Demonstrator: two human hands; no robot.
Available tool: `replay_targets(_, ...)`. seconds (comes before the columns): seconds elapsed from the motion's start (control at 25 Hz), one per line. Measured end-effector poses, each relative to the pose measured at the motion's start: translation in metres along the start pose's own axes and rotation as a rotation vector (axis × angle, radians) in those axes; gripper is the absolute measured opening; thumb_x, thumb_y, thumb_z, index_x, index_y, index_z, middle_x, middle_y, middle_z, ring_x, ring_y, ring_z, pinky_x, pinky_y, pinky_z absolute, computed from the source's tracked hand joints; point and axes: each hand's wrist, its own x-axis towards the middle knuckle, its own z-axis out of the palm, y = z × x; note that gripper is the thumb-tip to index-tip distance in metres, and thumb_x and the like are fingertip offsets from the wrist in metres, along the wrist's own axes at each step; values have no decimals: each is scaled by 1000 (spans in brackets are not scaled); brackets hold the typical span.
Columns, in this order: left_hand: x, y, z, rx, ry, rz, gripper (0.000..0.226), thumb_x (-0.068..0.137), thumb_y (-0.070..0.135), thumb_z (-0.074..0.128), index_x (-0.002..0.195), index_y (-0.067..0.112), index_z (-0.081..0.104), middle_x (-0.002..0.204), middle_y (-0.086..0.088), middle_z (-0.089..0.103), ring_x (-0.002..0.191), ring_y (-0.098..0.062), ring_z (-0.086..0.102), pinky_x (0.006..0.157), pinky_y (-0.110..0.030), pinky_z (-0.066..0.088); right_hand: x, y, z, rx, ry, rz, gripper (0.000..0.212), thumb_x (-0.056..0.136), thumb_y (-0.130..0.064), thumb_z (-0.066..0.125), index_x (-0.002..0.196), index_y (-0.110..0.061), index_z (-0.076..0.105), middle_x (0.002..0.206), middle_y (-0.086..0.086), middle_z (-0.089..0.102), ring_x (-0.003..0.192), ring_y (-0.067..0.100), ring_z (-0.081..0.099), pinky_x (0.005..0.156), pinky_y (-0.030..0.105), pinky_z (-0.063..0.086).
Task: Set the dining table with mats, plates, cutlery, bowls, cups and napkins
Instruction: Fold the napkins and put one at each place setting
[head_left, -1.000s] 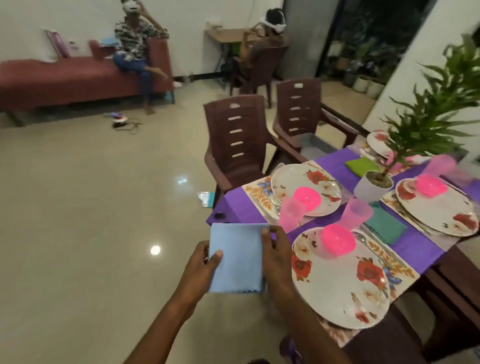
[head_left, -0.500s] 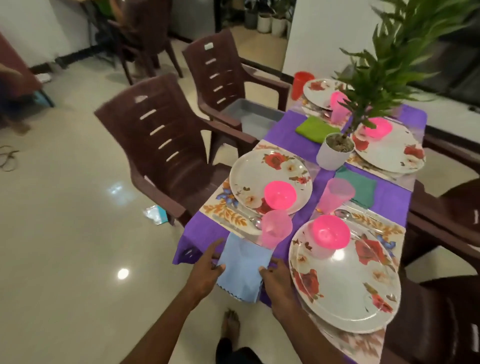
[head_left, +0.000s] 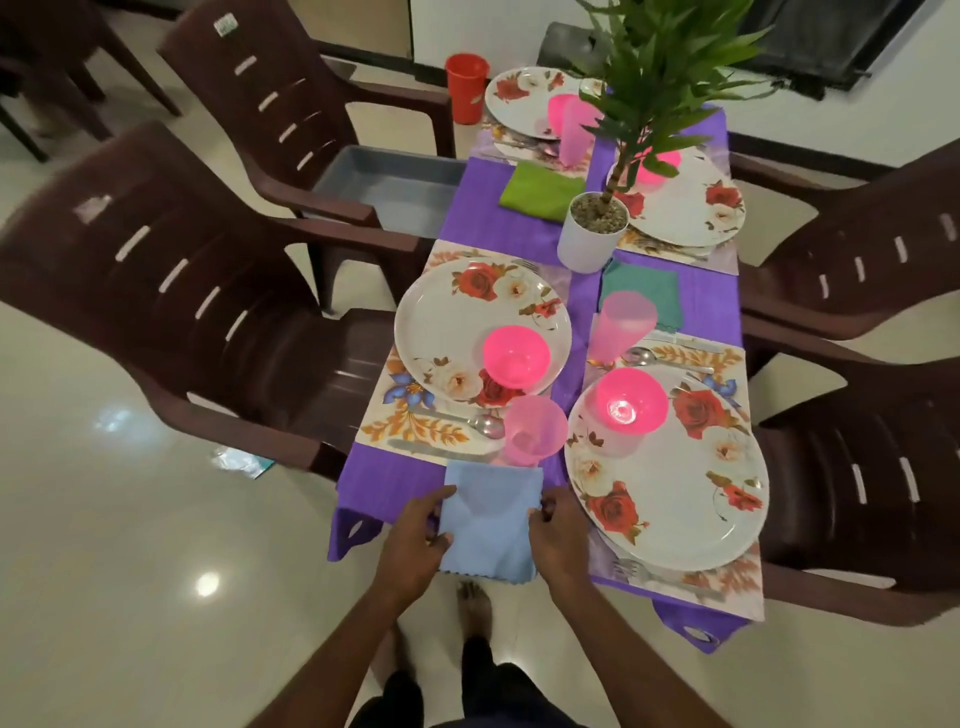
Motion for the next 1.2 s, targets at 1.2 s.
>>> replay_targets(1.2, 34, 5, -19, 214, -132, 72, 57, 89, 12, 75, 139, 30, 53, 108, 8, 53, 89, -11, 61, 77, -26, 59, 3, -3, 15, -80, 151, 40, 9, 94, -13, 62, 90, -14, 54, 85, 4, 59, 86, 25, 58, 71, 31, 41)
